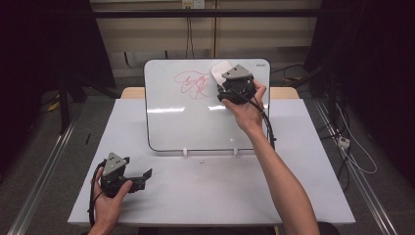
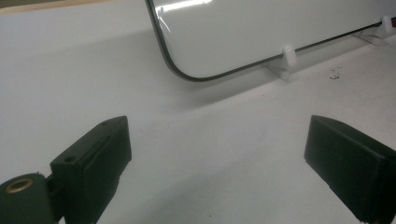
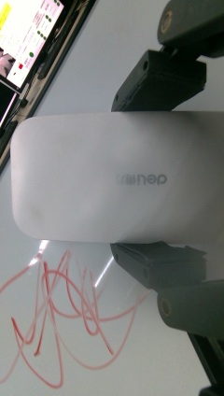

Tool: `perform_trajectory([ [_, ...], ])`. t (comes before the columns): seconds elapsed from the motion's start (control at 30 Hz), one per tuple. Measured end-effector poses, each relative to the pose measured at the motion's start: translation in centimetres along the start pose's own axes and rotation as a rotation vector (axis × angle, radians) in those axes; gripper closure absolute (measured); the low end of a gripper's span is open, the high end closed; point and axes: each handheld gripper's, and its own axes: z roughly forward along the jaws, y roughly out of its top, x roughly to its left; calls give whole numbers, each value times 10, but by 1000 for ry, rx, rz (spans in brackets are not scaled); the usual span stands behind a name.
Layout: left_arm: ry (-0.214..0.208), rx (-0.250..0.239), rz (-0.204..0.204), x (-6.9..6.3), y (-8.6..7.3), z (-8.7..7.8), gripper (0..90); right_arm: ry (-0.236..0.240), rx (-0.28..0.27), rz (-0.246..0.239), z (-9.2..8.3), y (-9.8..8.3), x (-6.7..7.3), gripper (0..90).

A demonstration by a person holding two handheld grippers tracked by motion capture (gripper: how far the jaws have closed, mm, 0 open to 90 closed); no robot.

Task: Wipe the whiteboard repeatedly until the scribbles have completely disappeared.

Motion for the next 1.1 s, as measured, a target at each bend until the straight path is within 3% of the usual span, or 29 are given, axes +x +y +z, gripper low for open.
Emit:
perform_trajectory([
  [0.43, 5, 0, 3, 0, 0, 0, 73, -44, 4, 73, -6, -7, -29, 316],
  [0.73, 5, -3, 3, -2, 1, -1, 73, -75, 6, 83, -6, -7, -23, 316],
  [1.1, 3, 0, 11, -2, 2, 0, 73, -65, 7, 69, -3, -5, -8, 316],
])
